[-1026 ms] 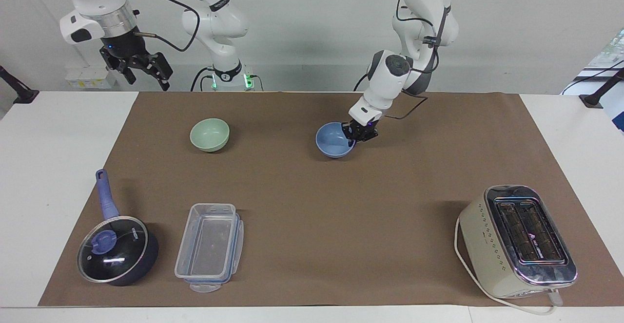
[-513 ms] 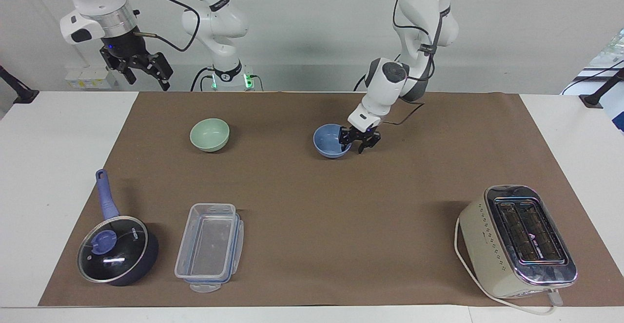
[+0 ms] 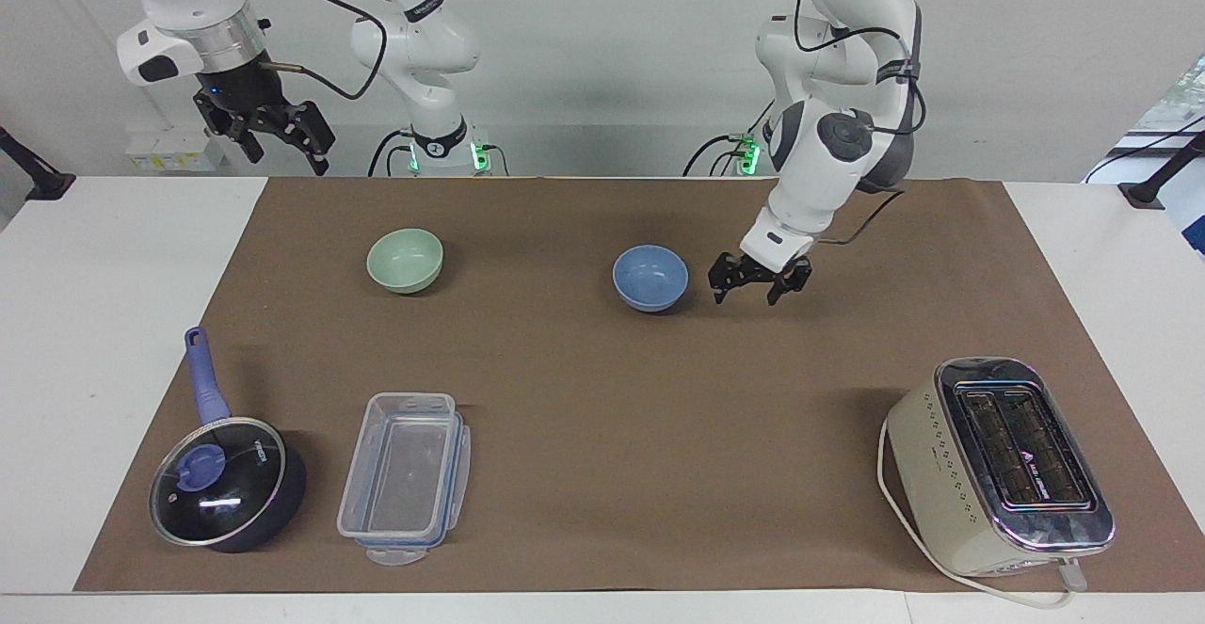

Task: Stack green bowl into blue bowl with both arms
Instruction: 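Withdraw the left gripper while the right gripper reaches the green bowl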

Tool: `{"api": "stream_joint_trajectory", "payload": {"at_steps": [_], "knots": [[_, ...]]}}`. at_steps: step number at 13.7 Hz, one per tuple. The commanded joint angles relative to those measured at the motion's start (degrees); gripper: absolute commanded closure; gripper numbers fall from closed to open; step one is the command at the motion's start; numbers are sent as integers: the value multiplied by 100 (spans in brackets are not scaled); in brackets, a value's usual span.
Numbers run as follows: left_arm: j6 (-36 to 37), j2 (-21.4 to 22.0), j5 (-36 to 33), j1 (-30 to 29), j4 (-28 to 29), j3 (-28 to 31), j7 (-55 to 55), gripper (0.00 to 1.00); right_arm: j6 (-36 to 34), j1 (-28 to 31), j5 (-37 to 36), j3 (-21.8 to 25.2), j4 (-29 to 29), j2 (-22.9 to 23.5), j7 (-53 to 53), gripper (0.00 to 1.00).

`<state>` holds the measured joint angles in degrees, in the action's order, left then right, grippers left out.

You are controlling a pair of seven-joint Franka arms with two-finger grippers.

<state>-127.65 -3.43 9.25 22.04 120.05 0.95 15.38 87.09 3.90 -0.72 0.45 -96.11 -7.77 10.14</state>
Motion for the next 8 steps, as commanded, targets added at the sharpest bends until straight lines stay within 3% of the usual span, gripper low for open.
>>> {"api": "stream_joint_trajectory", "payload": {"at_steps": [1, 4, 8], "knots": [[1002, 44, -187, -566, -726, -42, -595, 0, 97, 6, 19, -1, -57, -58, 41, 0], [2031, 123, -274, -1288, -1421, -33, -1825, 0, 141, 59, 19, 8, -75, -66, 67, 0], [2770, 193, -792, -1843, -2072, -25, -2338, 0, 159, 67, 19, 8, -171, -75, 129, 0]]}}
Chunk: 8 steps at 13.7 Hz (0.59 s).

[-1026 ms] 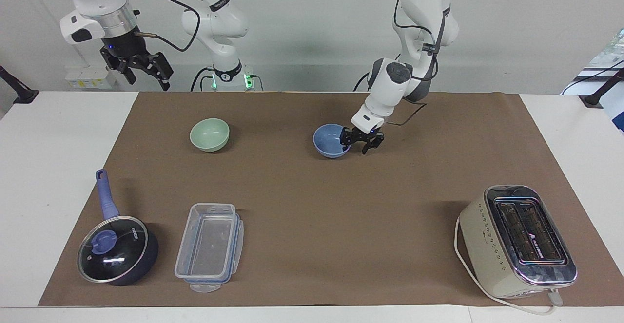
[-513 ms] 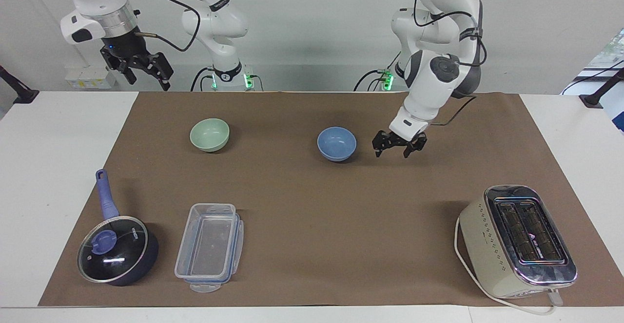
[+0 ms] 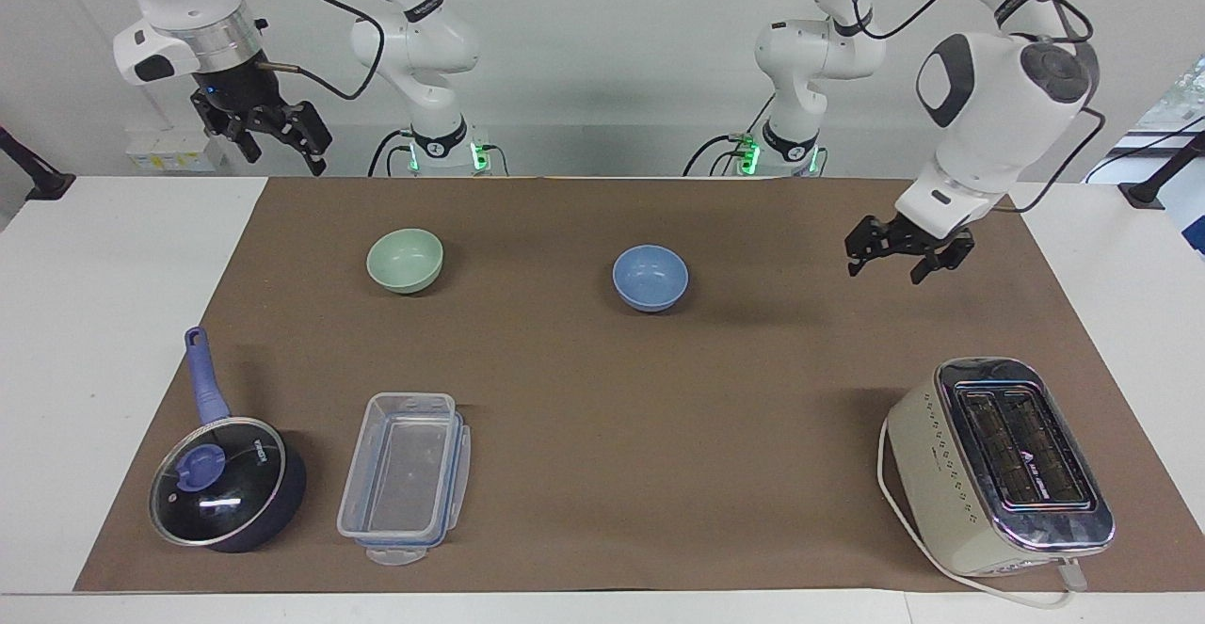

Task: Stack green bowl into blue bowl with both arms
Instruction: 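Withdraw the left gripper while the right gripper reaches the green bowl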

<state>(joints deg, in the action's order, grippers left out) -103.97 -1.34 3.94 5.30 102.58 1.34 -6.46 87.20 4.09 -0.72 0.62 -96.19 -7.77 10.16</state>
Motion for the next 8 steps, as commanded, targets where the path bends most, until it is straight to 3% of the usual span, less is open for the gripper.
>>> {"api": "stream_joint_trajectory", "payload": {"at_steps": [1, 4, 8], "knots": [[621, 11, -410, -213, -526, -72, -145, 0, 165, 57, 19, -1, -242, -75, 118, 0], [1368, -24, -667, -223, -1273, -72, -83, 0, 542, 144, 11, 8, -777, -128, 118, 0], [1502, 134, -675, -231, -1346, -72, -74, 0, 1034, 101, 11, -1, -1585, -146, 118, 0]]}}
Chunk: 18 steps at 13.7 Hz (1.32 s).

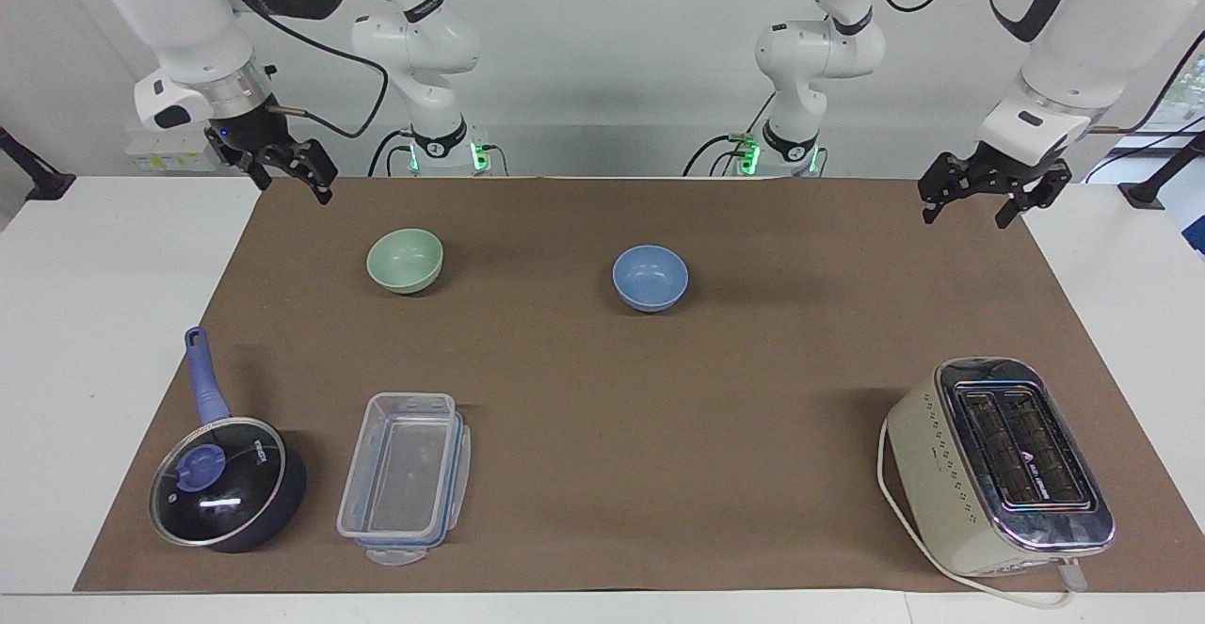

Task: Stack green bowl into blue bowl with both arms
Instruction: 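Withdraw the left gripper while the right gripper reaches the green bowl, then grasp the green bowl rim with the right gripper and carry it toward the blue bowl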

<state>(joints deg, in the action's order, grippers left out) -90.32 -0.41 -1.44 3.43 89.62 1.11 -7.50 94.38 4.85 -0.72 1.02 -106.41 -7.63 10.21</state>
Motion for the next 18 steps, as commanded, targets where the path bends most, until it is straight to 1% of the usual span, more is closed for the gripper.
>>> {"api": "stream_joint_trajectory", "payload": {"at_steps": [1, 3, 4, 7, 10, 13, 16, 18], "knots": [[120, 49, -129, -44, -42, -32, 21, 0, 561, 16, 11, -40, -843, -169, 96, 0], [76, 49, -94, -105, -41, -41, 12, 0, 1123, -10, 11, -49, -1563, -300, 52, 0], [85, 49, -94, -97, -41, -50, 12, 0, 1361, -19, 19, -49, -1863, -292, 26, 0], [76, 49, -94, -105, -41, -50, 12, 0, 2012, -185, 19, -49, -2628, -265, 17, 0], [76, 49, -94, -105, -41, -50, 12, 0, 2391, -186, 19, -49, -2955, -222, 8, 0], [76, 49, -85, -105, -41, -50, 12, 0, 2786, -125, 19, -41, -3289, -186, -369, 0], [76, 49, -94, -105, -41, -50, 12, 0, 2840, -98, 19, -40, -3360, -195, -502, 0], [76, 49, -94, -105, -41, -50, 12, 0, 2980, -90, 19, -40, -3465, -107, -642, 0]]}}
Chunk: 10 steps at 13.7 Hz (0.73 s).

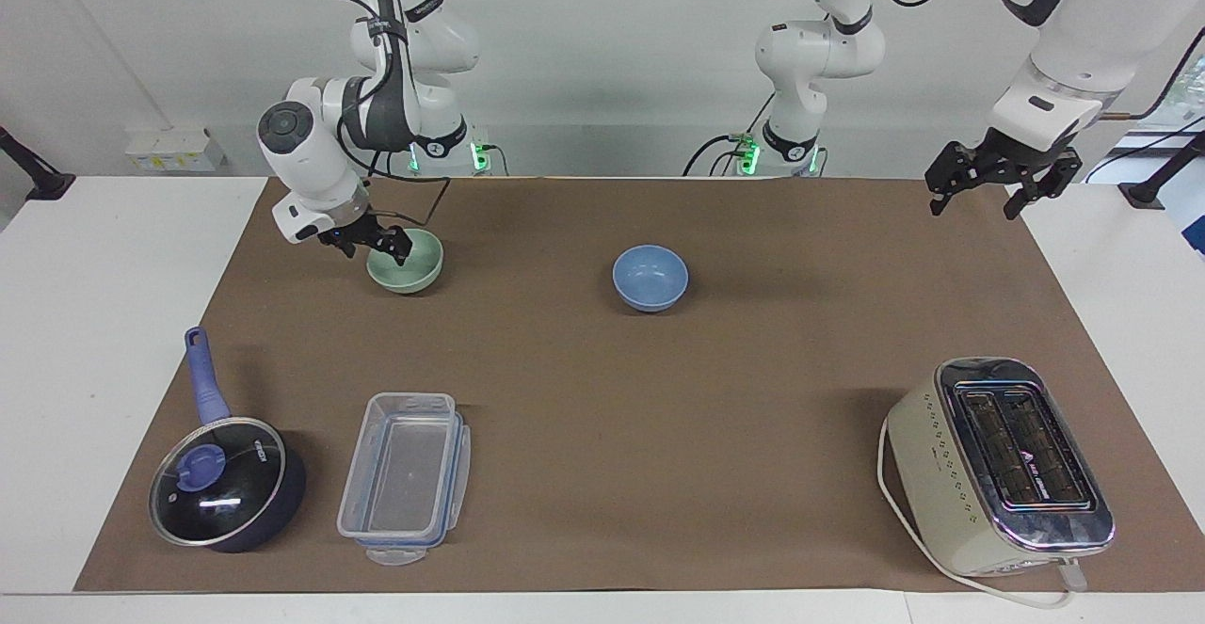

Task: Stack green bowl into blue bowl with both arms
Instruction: 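Grasp the green bowl rim with the right gripper and carry it toward the blue bowl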

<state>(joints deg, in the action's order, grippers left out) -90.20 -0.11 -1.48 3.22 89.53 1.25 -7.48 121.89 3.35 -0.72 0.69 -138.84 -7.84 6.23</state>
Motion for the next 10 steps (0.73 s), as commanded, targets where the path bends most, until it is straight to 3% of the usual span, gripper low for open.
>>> {"api": "stream_joint_trajectory", "payload": {"at_steps": [1, 9, 10], "knots": [[64, 19, -80, -84, -32, -63, 10, 0, 282, 60, 19, -7, -292, -113, -280, 0], [64, 19, -89, -84, -32, -63, 10, 0, 327, 298, 19, -7, -468, -87, -1107, 0], [64, 19, -89, -84, -32, -63, 10, 0, 309, 298, 19, -7, -468, -87, -1098, 5]]}}
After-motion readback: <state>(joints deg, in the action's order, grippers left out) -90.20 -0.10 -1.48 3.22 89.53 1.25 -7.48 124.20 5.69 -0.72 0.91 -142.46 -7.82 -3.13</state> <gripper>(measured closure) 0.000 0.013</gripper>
